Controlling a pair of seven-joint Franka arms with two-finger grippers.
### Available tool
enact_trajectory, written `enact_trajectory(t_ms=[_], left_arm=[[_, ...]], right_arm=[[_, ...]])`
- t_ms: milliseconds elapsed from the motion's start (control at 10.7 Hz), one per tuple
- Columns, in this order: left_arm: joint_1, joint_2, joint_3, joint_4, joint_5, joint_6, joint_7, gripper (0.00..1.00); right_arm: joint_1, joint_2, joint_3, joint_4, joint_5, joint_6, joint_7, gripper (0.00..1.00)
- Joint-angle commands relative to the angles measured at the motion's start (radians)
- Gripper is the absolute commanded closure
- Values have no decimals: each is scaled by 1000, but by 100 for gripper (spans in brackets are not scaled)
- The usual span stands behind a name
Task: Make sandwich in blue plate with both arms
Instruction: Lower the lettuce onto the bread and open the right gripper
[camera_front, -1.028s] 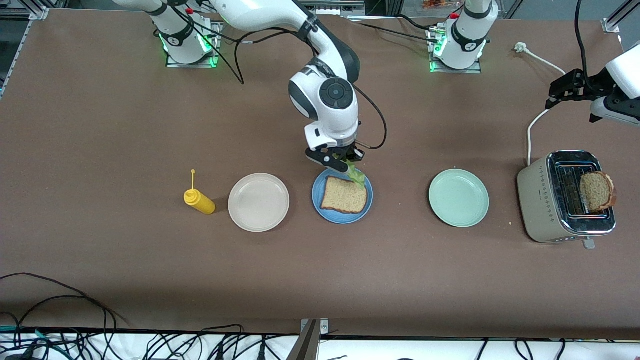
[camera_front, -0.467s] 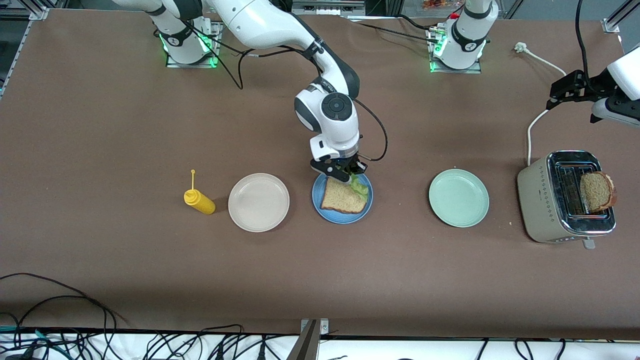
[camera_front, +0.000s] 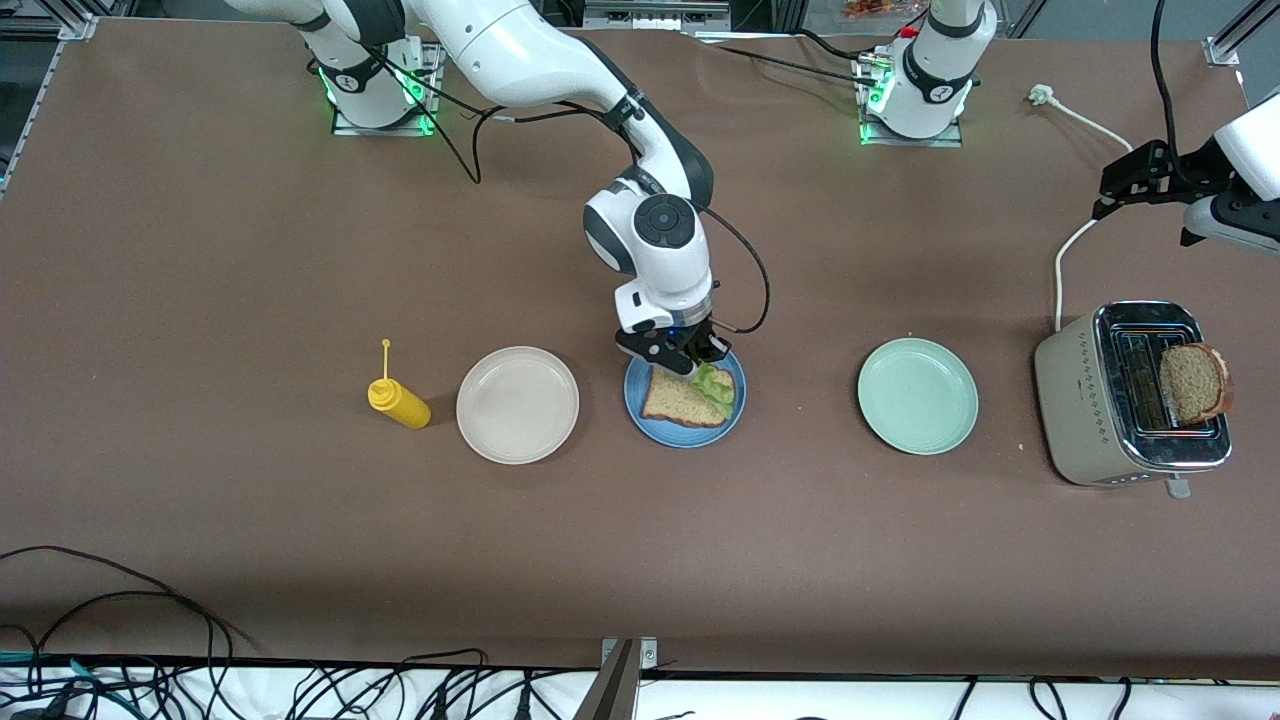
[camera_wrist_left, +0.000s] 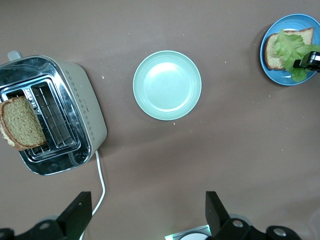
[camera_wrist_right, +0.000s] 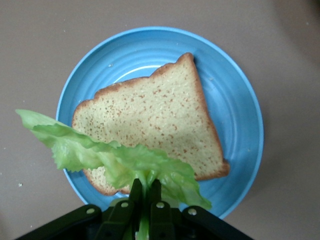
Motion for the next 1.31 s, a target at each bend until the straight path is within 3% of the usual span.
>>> enact_trajectory(t_ms=[0, 93, 187, 280, 748, 1028, 1215], left_arm=[[7, -4, -1, -2, -24, -7, 7, 0], [7, -4, -1, -2, -24, -13, 7, 0], [7, -4, -1, -2, -24, -15, 7, 0], [7, -4, -3, -2, -24, -15, 7, 0], [6, -4, -4, 1, -24, -15, 1, 0], [4, -4, -6, 6, -23, -15, 1, 0], [6, -4, -6, 7, -20, -15, 2, 0]], right_arm=[[2, 28, -12, 47, 14, 2, -19, 69], [3, 28, -11, 47, 9, 2, -17, 46], [5, 28, -12, 47, 7, 2, -13, 15], [8, 28, -12, 47, 3, 2, -8, 0], [5, 7, -14, 41, -20, -10, -68, 0], [-29, -119, -12, -61, -6, -71, -219, 0], [-85, -221, -9, -112, -2, -184, -365, 0]])
